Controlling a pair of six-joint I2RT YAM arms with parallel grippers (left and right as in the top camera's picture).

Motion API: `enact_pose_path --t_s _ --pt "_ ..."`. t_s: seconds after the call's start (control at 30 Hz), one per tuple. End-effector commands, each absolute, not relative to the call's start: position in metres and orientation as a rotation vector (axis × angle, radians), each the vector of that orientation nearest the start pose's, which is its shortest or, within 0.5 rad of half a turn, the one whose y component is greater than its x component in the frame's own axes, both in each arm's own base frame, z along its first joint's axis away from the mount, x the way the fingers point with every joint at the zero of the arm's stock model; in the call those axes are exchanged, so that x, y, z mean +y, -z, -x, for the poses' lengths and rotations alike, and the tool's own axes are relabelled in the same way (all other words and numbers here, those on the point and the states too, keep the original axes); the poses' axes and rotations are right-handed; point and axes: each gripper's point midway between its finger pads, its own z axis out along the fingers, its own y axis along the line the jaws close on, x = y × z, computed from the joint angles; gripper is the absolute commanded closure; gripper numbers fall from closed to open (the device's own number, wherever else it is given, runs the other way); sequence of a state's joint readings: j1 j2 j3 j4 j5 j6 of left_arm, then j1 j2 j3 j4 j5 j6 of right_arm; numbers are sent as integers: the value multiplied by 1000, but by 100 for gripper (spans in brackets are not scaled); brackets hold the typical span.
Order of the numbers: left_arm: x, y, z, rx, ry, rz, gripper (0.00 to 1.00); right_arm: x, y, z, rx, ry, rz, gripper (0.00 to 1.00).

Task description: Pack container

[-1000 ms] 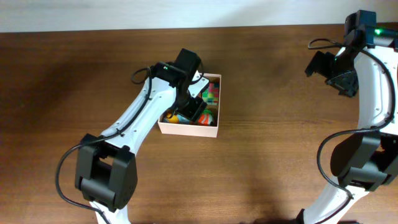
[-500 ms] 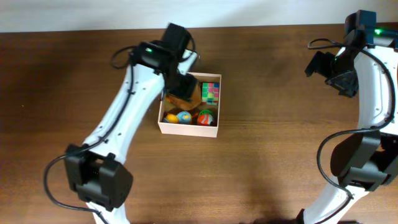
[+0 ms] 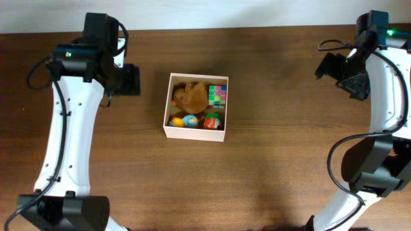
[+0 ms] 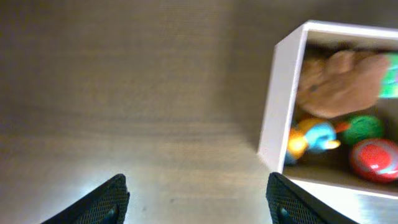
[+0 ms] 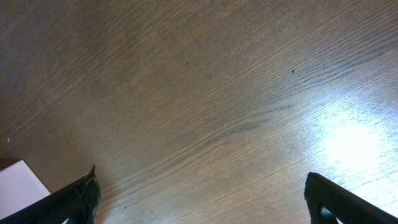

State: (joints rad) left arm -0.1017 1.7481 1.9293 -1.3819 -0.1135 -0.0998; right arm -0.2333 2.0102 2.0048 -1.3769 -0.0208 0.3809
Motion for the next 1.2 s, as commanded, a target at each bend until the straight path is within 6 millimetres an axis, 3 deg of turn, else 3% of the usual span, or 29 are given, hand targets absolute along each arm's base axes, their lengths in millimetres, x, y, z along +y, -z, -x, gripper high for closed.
enact_pose_path --t_s 0.0,0.1,0.37,0.5,0.73,1.03,1.17 --pt "-10 -241 -374 2795 -184 96 27 -97 -179 -414 2792 -44 -878 1" --pt "-11 -254 -368 2762 -167 137 27 -97 -179 -414 2792 -44 -878 1" --pt "-7 -309 -334 2597 -113 189 27 -97 -179 -414 2792 -44 -878 1" --pt "-5 -309 -308 2561 -96 221 27 -97 -179 -414 2792 -44 -878 1" --pt "-7 -261 -280 2489 -2 316 26 -97 -179 -414 2792 -44 -878 1" --pt "-14 -166 -264 2387 166 508 16 -97 -179 -414 2792 -44 -878 1" --pt "-22 -127 -263 2385 231 504 13 -97 -179 -414 2792 -44 -878 1"
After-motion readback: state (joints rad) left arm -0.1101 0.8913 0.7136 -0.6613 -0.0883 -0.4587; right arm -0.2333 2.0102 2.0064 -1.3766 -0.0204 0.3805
